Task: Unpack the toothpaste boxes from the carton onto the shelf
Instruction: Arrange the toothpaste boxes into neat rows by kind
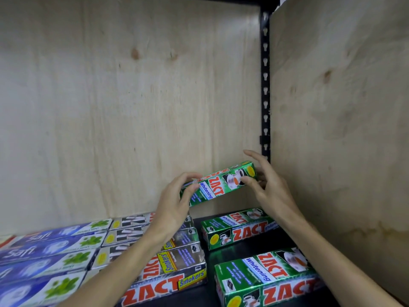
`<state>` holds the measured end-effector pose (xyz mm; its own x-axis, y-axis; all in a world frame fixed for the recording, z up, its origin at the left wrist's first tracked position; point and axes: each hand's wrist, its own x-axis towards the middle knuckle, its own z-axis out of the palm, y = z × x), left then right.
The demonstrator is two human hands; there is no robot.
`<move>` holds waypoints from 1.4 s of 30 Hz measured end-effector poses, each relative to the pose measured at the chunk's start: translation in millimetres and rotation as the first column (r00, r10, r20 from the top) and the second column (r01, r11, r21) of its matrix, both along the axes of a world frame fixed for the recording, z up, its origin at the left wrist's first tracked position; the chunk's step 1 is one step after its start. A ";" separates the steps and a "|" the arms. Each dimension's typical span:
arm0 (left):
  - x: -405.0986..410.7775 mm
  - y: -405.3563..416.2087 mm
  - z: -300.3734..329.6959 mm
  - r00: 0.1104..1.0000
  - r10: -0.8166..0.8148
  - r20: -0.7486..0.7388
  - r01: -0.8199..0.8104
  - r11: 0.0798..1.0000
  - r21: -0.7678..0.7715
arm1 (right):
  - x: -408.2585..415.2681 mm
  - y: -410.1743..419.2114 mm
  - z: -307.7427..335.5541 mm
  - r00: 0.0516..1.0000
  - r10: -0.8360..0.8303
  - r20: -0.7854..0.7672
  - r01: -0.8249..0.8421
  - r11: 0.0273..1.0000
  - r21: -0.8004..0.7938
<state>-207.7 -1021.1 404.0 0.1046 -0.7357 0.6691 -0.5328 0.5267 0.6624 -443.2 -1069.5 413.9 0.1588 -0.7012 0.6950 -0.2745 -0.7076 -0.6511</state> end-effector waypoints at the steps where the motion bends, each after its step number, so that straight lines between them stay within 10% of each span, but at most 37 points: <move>1: 0.5 0.2 0.3 0.999 -0.008 -0.033 0.008 1.000 0.002 | -0.3 -0.4 -0.9 0.999 0.010 -0.037 -0.011 1.000 -0.016; 27: 4.3 0.0 8.9 0.997 0.076 0.001 -0.076 0.990 0.116 | -9.0 -14.6 -6.4 0.965 -0.145 -0.219 0.140 0.989 -0.035; 42: 82.1 137.9 28.9 0.815 0.276 0.510 -0.452 0.853 0.261 | 41.4 107.4 7.1 0.858 -0.101 -0.503 0.059 0.993 -0.098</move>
<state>-125.6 -883.2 432.9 0.1750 -0.8955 0.4093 -0.9128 0.0083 0.4083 -401.8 -962.1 421.0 0.4491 -0.6749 0.5854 -0.6093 -0.7106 -0.3518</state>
